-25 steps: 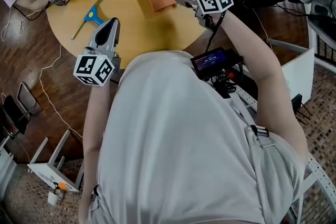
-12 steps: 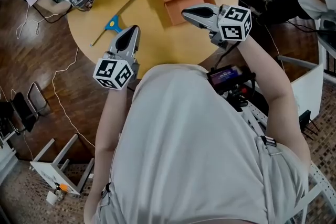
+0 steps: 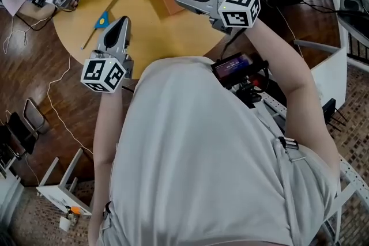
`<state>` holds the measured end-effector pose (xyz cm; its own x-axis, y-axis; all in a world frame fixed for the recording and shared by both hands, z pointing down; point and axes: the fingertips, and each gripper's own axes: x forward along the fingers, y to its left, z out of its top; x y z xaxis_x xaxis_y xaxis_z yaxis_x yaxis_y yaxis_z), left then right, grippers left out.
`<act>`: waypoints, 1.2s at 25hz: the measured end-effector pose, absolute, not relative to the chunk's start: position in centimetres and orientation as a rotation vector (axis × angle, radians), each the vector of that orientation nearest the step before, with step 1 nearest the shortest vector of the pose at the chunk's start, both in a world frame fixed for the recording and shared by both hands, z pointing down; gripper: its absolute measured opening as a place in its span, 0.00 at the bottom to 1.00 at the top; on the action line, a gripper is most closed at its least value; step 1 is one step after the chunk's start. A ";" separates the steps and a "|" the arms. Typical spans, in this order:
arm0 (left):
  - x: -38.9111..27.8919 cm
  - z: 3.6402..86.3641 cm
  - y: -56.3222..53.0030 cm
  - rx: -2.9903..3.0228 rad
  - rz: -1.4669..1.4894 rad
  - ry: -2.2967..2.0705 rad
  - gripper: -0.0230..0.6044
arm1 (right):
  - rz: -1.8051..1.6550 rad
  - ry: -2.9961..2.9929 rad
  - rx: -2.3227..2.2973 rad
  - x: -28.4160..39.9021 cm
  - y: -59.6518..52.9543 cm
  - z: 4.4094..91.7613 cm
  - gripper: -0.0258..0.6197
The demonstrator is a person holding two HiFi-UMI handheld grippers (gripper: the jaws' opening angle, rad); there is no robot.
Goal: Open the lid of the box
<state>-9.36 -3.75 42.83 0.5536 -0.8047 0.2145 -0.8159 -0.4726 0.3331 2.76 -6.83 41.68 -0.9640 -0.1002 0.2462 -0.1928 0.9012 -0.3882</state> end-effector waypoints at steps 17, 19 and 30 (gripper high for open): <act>-10.7 42.2 -4.8 2.387 0.034 -1.322 0.04 | 0.564 -2.868 0.217 1.5 -7.6 40.6 0.04; -10.3 42.4 -4.5 2.391 0.041 -1.321 0.04 | 0.570 -2.874 0.215 2.0 -7.2 40.9 0.04; -9.0 42.4 -4.9 2.397 0.034 -1.311 0.04 | 0.588 -2.889 0.204 3.0 -6.9 41.4 0.04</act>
<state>-9.03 -4.91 42.38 0.5581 -0.8023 0.2116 -0.8121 -0.4760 0.3375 3.02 -6.88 41.41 -0.9733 -0.0970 0.2082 -0.1707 0.9120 -0.3729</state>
